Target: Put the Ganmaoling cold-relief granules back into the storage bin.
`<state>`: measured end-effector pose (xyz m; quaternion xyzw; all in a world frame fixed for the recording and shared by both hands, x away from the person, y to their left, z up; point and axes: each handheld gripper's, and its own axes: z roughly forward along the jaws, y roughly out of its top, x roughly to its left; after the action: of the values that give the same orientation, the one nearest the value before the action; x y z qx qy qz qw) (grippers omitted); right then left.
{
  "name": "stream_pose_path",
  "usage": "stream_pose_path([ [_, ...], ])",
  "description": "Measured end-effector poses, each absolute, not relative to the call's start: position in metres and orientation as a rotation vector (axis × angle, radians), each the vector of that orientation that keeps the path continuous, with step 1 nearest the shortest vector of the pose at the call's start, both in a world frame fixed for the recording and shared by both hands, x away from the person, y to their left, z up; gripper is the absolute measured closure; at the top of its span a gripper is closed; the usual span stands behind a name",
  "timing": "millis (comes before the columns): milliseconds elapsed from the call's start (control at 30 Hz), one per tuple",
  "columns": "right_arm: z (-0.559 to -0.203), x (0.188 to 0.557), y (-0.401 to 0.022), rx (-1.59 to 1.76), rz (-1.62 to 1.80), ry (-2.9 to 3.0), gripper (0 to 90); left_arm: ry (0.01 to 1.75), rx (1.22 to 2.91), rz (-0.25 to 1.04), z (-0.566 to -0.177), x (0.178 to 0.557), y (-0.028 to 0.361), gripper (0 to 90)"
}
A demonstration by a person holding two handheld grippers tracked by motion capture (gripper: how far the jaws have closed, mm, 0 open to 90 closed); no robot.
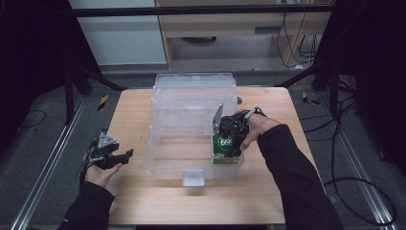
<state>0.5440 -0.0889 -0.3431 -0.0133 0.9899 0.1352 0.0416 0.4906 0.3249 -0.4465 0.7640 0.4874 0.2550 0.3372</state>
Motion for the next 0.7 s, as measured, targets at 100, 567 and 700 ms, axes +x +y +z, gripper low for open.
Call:
stream_pose_path([
  [100,-0.3392,0.5419,-0.0908,-0.056,0.425,3.022,18.6,1.269,1.994,0.665,-0.4466,0.4907,0.3245,34.1],
  [567,-0.3401,0.5408,-0.0893,-0.069,0.389,3.015,19.1,1.266,2.0,0.665,-0.4467,0.4906,0.3241,34.1],
  [700,-0.3365,0.5383,-0.0832,-0.118,0.349,2.999,19.1,1.266,1.998,0.666,-0.4468,0.4907,0.3239,34.1],
])
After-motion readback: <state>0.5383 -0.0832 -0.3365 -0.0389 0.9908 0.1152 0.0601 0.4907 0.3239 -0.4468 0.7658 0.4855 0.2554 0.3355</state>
